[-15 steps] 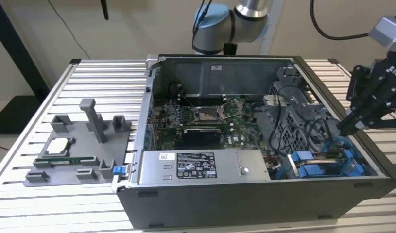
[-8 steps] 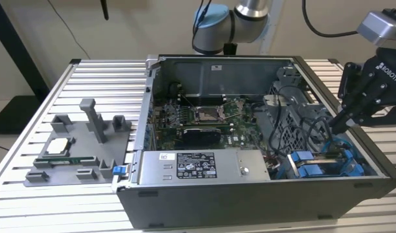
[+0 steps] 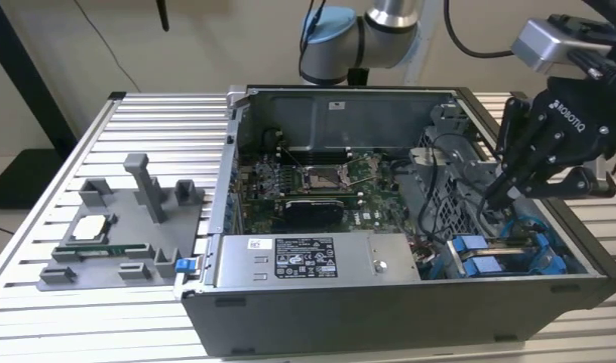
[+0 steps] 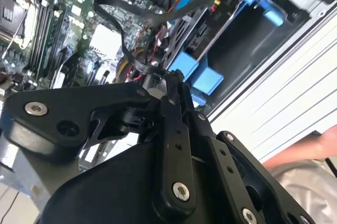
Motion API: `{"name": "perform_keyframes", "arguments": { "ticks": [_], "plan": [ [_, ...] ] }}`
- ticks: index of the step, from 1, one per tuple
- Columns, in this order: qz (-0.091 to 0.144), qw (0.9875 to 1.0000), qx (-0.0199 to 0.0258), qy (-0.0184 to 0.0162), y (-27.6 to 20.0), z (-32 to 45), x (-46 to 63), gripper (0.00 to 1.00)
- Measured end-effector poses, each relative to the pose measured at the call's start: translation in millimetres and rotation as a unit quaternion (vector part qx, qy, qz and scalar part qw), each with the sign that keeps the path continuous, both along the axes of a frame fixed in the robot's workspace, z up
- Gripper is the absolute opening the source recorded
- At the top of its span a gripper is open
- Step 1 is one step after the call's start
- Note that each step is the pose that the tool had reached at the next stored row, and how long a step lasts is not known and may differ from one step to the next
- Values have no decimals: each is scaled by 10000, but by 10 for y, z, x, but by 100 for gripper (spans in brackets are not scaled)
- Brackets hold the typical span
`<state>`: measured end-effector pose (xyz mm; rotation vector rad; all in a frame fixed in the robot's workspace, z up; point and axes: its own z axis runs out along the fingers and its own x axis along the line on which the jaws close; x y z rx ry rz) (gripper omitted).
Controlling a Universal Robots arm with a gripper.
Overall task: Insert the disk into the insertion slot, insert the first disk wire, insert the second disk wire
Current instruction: 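Insert the second disk wire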
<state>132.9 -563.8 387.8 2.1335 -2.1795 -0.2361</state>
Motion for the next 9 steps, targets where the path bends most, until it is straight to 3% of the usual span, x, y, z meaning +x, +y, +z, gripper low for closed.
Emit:
{"name": "perform_keyframes", "arguments": {
  "ticks": [2,6,9],
  "plan": [
    [0,9999,-13,-136,0,-5,-60,0],
    [0,9988,-45,-496,0,-12,-139,0],
    [1,9973,-88,-724,0,-20,-185,0]
  ]
}}
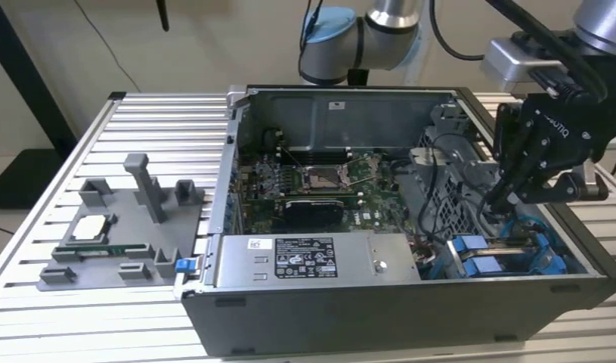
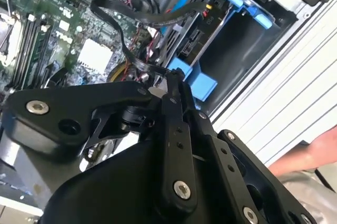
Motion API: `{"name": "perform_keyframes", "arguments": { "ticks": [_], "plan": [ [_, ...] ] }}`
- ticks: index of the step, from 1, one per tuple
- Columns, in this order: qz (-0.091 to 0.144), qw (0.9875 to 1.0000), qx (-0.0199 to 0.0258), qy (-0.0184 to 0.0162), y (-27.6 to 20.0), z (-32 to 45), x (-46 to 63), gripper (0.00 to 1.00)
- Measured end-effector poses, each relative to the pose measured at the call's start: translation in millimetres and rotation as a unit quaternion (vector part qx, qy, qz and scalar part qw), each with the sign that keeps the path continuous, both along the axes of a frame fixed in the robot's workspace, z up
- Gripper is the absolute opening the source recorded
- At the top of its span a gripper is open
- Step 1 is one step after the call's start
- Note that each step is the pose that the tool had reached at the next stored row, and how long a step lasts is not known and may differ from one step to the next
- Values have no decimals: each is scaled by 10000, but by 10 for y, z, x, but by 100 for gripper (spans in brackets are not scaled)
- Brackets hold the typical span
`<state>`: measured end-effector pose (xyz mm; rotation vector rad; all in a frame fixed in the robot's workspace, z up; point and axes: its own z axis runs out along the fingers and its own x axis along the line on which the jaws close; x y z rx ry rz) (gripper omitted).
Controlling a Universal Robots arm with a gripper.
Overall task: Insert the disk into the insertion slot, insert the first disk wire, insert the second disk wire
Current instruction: 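Insert the second disk wire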
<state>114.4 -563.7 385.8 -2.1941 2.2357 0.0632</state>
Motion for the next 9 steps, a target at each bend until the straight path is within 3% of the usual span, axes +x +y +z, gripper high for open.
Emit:
{"name": "perform_keyframes", "arguments": {
  "ticks": [1,3,5,9],
  "plan": [
    [0,10000,-13,-58,0,-4,-12,0],
    [0,9999,-43,-135,0,-15,-25,0],
    [1,9998,-91,-153,0,-28,-26,0],
    [1,9998,-101,-154,0,-28,-27,0]
  ]
}}
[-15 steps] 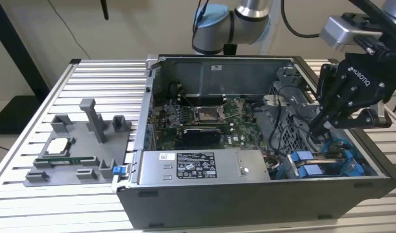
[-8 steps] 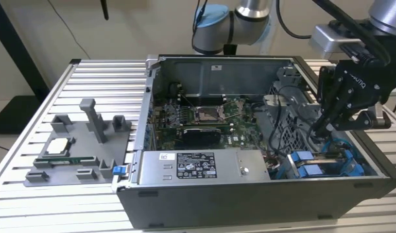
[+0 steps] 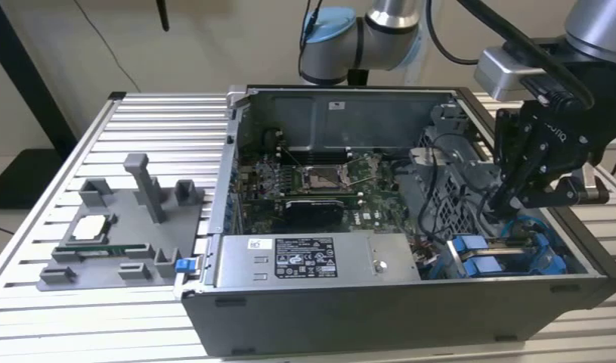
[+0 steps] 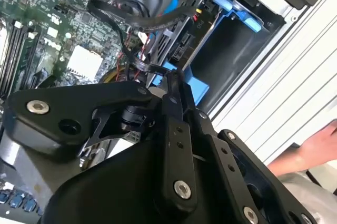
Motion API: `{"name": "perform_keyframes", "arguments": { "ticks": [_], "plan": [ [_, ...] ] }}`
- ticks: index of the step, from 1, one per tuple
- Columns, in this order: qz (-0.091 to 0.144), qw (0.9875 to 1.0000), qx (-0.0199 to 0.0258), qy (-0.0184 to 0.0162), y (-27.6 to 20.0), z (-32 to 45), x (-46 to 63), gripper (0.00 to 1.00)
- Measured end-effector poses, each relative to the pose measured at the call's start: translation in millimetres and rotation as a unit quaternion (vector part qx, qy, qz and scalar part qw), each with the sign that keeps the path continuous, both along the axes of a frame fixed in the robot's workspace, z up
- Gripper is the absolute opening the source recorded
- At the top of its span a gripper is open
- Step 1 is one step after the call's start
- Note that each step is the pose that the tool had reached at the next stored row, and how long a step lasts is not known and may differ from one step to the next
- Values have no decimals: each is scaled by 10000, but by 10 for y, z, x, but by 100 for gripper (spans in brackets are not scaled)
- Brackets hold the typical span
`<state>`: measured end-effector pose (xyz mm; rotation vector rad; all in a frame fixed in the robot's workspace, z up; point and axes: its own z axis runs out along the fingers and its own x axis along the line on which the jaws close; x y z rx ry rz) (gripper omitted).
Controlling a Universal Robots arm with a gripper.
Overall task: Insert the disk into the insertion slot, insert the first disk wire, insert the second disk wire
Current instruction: 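Insert the second disk wire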
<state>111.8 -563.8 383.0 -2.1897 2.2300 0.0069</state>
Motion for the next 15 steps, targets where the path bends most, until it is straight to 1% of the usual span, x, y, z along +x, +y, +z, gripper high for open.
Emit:
{"name": "perform_keyframes", "arguments": {
  "ticks": [3,9,15],
  "plan": [
    [-15,10000,1,0,0,-23,0,0],
    [-97,10000,1,-15,0,-129,1,0],
    [-117,9999,1,-62,0,-206,11,0]
  ]
}}
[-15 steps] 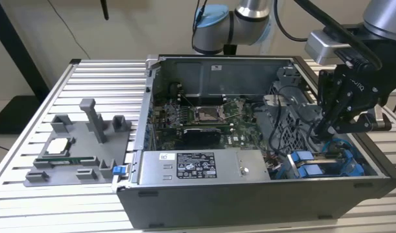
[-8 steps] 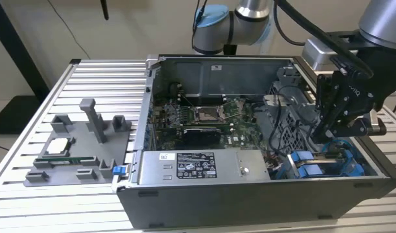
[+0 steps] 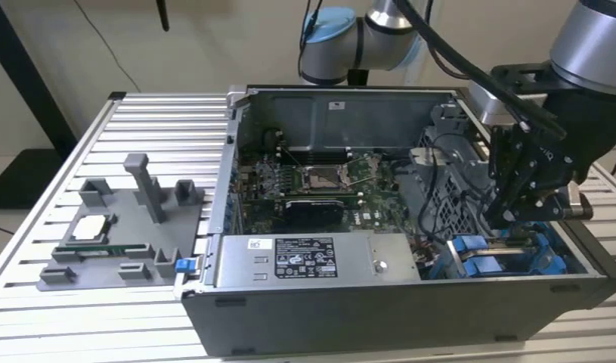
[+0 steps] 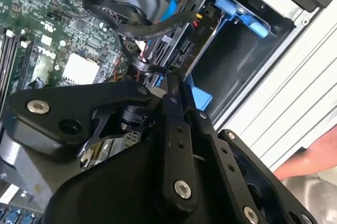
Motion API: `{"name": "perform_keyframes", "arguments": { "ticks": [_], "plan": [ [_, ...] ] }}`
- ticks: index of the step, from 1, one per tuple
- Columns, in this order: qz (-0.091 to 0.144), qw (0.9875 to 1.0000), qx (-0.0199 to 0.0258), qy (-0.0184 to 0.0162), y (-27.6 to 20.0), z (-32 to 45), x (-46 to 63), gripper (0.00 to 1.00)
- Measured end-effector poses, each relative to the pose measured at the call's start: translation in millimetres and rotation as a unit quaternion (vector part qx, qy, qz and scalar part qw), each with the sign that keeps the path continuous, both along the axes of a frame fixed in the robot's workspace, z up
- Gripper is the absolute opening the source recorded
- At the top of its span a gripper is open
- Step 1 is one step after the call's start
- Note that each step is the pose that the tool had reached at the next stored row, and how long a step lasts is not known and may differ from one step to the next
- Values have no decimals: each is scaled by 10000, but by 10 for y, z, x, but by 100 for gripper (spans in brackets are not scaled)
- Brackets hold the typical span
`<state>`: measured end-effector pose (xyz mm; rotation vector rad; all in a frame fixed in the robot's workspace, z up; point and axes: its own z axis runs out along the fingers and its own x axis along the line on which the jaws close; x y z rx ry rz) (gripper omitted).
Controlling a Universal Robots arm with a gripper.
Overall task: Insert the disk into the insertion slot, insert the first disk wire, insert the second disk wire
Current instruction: 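Insert the second disk wire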
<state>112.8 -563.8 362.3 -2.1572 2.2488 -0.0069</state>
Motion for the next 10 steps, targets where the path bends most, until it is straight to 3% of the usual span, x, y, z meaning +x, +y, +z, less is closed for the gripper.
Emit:
{"name": "perform_keyframes", "arguments": {
  "ticks": [4,10],
  "plan": [
    [-4,10000,0,-53,0,-35,10,0],
    [-5,9998,0,-177,0,-84,12,0]
  ]
}}
